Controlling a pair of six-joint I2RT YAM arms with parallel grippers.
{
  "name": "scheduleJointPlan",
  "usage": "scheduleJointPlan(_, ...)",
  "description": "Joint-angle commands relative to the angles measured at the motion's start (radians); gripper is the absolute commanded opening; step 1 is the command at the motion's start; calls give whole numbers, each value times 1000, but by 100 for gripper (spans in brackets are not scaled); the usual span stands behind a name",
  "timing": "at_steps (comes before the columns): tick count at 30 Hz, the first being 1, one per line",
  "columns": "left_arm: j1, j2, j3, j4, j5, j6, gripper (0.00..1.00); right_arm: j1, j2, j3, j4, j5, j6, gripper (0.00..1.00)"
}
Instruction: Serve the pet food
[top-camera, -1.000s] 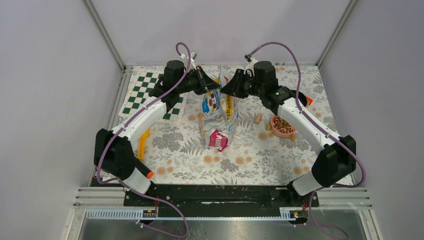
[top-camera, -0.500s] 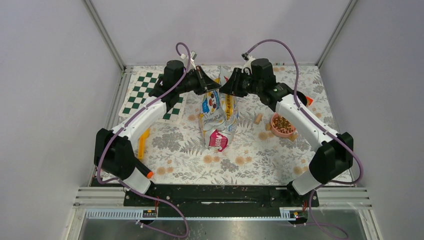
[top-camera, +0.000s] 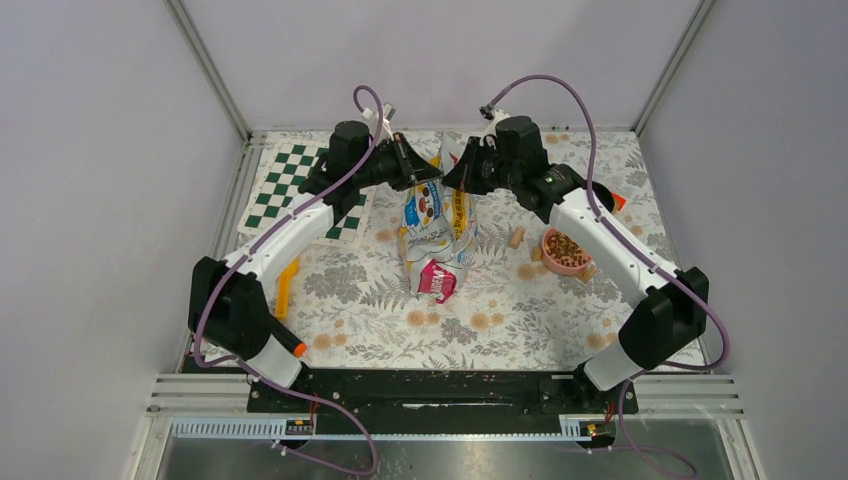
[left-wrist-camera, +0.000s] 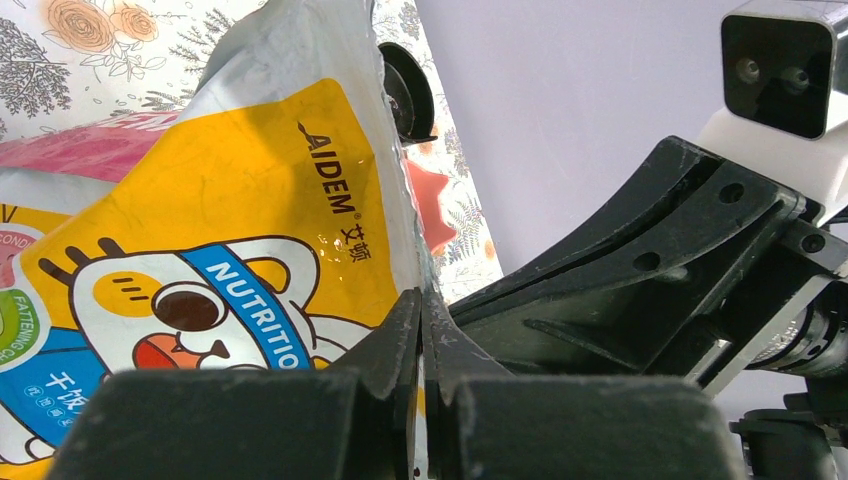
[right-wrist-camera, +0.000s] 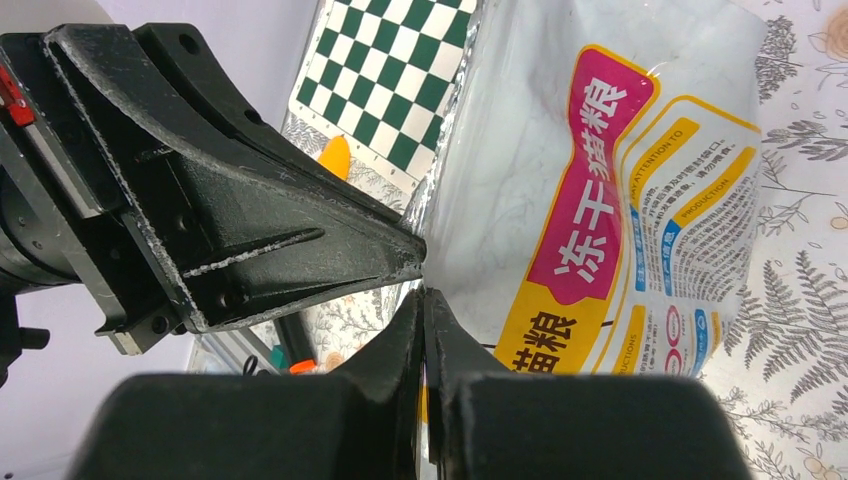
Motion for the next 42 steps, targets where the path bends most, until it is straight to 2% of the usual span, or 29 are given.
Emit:
scheduleJointPlan(1, 0, -44, 16, 41, 3, 34, 0, -1, -46, -19, -55, 142, -27, 0)
scheduleJointPlan(9, 2, -68, 6, -34, -62, 104, 0, -1, -75, -43, -57, 215, -16, 0)
scheduleJointPlan(19, 4, -66, 19, -82, -98, 148, 0, -1, -79, -39, -63, 207, -37, 0)
scheduleJointPlan(28, 2, -57, 26, -51, -18, 100, 0, 16, -16, 24, -109, 134, -89, 0)
scheduleJointPlan(34, 3, -53, 23, -4, 44, 49, 0, 37, 30, 77, -158, 154, -118, 15)
scheduleJointPlan(42, 2, -46, 27, 15, 72, 38, 0, 44, 72, 112, -193, 174, -135, 25)
